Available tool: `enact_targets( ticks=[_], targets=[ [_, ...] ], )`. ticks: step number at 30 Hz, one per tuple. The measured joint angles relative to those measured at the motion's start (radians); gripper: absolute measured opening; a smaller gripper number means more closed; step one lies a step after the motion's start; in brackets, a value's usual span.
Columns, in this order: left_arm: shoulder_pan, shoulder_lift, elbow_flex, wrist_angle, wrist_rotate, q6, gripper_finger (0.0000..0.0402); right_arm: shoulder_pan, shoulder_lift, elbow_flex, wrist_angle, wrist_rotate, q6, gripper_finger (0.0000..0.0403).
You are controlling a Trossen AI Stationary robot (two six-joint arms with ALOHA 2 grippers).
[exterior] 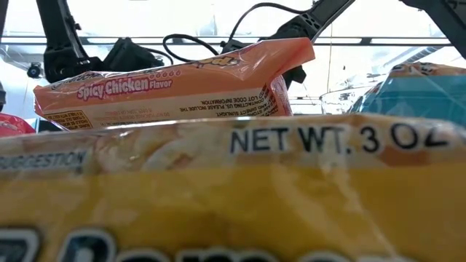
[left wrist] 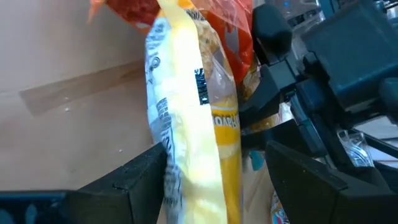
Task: Sort Maruchan noodles
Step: Put the yellow noodle pack into the middle transparent bin
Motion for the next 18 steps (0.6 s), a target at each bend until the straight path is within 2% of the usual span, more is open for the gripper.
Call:
enact_targets(
  ticks=[7, 18],
  targets=[
    [0.000, 0.037, 0.042, 0.001, 0.033, 0.025, 0.0228, 0.000, 0.000, 0.000, 0.002, -0.002, 0.000, 0.0038],
    [0.000, 0.037, 0.039, -0.007, 0.102, 0.045, 0.0108, 0.001, -0.039, -0.003, -0.029, -0.037, -0.031, 0.0038]
  ],
)
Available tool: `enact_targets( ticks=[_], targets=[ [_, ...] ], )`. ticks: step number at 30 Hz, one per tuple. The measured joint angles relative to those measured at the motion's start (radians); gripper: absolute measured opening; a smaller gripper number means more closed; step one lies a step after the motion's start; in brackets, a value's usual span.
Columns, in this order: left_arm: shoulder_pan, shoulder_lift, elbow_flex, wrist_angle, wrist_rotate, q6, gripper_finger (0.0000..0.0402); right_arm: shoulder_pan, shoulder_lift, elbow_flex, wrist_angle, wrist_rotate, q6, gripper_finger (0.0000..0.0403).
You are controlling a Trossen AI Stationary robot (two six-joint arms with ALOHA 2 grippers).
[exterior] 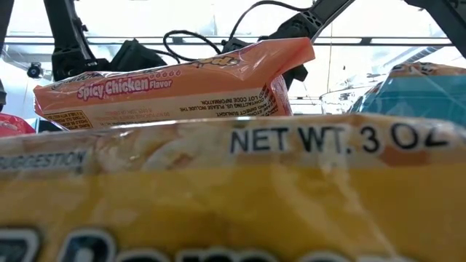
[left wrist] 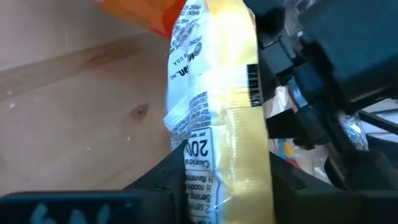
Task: Sort Maruchan noodles
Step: Put the yellow noodle pack into the middle transparent bin
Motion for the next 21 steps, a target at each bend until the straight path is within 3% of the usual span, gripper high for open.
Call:
enact_targets(
  ticks=[14, 21],
  targets=[
    [-0.001, -0.007, 0.009, 0.003, 0.061, 0.007, 0.0107, -0.005, -0.209, 0.001, -0.128, -0.012, -0.110, 0.0039],
    [-0.001, -0.008, 0.043, 0.004, 0.120, 0.044, 0.0105, -0.012, -0.309, 0.003, -0.153, -0.018, -0.116, 0.0061]
  ],
)
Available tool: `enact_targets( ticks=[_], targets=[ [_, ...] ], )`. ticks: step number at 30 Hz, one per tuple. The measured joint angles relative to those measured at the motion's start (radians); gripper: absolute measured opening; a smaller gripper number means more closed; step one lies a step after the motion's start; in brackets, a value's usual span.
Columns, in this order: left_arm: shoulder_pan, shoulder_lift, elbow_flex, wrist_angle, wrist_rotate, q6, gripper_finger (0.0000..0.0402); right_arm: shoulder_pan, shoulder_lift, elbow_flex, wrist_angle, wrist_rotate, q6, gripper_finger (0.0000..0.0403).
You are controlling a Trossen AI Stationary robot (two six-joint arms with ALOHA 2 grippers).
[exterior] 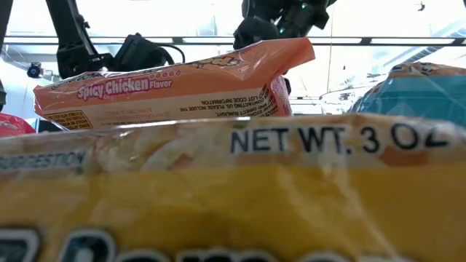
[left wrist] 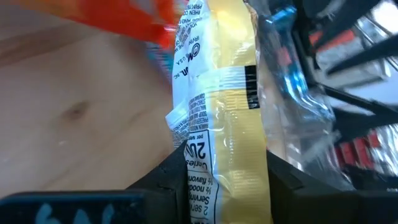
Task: Sort Maruchan noodles
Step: Put the yellow noodle pack into the middle transparent bin
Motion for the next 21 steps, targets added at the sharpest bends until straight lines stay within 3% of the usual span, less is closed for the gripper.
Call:
enact_targets(
  ticks=[12, 17, 21],
  targets=[
    [-0.003, 0.000, 0.119, -0.004, 0.246, 0.128, 0.0106, 0.004, -0.149, 0.000, -0.049, -0.045, -0.074, 0.0044],
    [-0.010, 0.000, 0.177, -0.069, 0.334, 0.187, 0.0105, 0.004, -0.188, 0.000, -0.061, -0.135, -0.074, 0.0079],
    [-0.018, 0.000, 0.259, -0.244, 0.363, 0.295, 0.0105, 0.004, -0.200, 0.000, -0.060, -0.222, -0.072, 0.0121]
  ],
)
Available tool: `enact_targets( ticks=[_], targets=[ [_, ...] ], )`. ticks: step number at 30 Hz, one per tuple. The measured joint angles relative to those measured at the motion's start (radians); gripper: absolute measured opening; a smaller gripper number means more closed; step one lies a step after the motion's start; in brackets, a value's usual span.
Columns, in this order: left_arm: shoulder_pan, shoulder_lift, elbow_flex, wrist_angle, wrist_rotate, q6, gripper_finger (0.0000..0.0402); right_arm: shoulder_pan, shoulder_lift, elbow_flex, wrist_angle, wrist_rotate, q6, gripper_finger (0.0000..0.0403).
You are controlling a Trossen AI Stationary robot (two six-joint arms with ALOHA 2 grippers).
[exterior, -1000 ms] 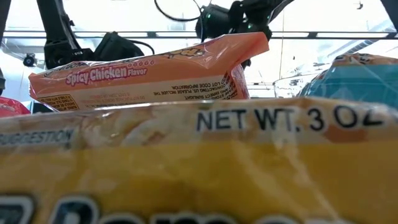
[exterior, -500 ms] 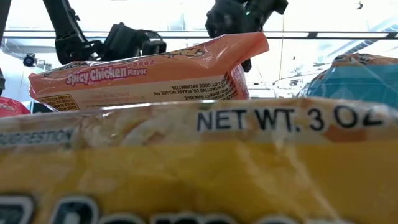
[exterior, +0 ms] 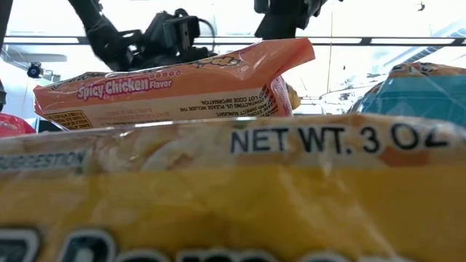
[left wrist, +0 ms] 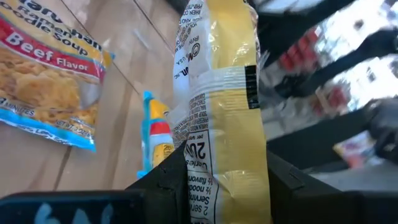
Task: Sort Maruchan noodles
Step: Put the yellow noodle pack into the middle transparent bin
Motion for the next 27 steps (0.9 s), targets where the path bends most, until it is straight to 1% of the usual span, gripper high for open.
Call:
enact_targets(
  ticks=[5, 7, 9, 12, 17, 23, 27],
  targets=[
    [-0.022, 0.000, 0.135, -0.305, -0.006, 0.212, 0.0105, 0.000, 0.000, 0.000, -0.021, -0.037, 0.037, 0.0167],
    [-0.034, 0.000, 0.177, -0.387, -0.032, 0.288, 0.0105, 0.000, 0.000, 0.000, -0.039, -0.041, 0.055, 0.0181],
    [-0.043, 0.000, 0.212, -0.431, -0.048, 0.342, 0.0105, 0.000, 0.000, 0.000, -0.050, -0.041, 0.063, 0.0192],
    [-0.052, -0.002, 0.250, -0.443, -0.058, 0.391, 0.0105, 0.000, 0.005, 0.000, -0.061, -0.041, 0.065, 0.0202],
    [-0.053, -0.004, 0.268, -0.456, -0.064, 0.403, 0.0105, 0.000, 0.026, 0.000, -0.062, -0.045, 0.070, 0.0207],
    [-0.053, -0.004, 0.268, -0.457, -0.142, 0.404, 0.0105, 0.002, 0.054, 0.000, -0.051, -0.097, 0.070, 0.0208],
    [-0.054, -0.004, 0.268, -0.448, -0.162, 0.404, 0.0105, 0.002, 0.079, 0.000, -0.050, -0.116, 0.063, 0.0208]
  ],
)
